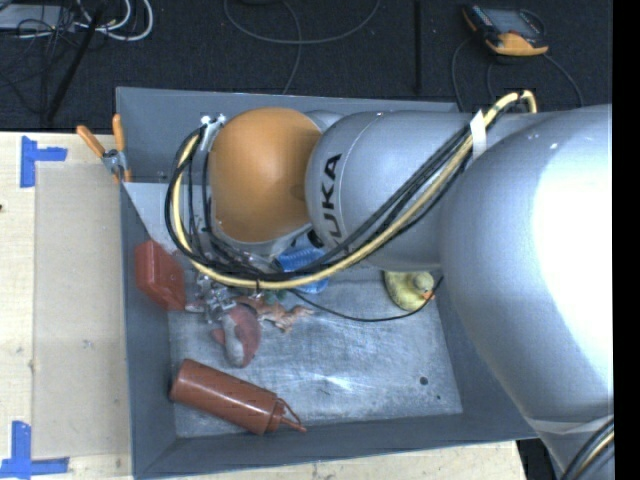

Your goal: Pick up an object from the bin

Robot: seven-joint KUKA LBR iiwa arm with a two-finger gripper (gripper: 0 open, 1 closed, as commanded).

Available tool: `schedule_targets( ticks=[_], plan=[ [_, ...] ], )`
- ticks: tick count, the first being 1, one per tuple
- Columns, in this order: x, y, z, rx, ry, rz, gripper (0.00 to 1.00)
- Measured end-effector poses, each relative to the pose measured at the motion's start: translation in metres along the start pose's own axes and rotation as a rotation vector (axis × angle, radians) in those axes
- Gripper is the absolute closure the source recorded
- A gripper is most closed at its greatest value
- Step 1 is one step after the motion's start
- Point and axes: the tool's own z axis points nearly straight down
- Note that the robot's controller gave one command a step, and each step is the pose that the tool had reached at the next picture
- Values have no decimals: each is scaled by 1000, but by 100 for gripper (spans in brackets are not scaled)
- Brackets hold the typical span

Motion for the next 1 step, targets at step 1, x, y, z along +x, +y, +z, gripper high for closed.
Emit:
schedule_targets(
  ticks=[1],
  plan=[
    [29, 2, -57, -1, 0, 38, 100]
  ],
)
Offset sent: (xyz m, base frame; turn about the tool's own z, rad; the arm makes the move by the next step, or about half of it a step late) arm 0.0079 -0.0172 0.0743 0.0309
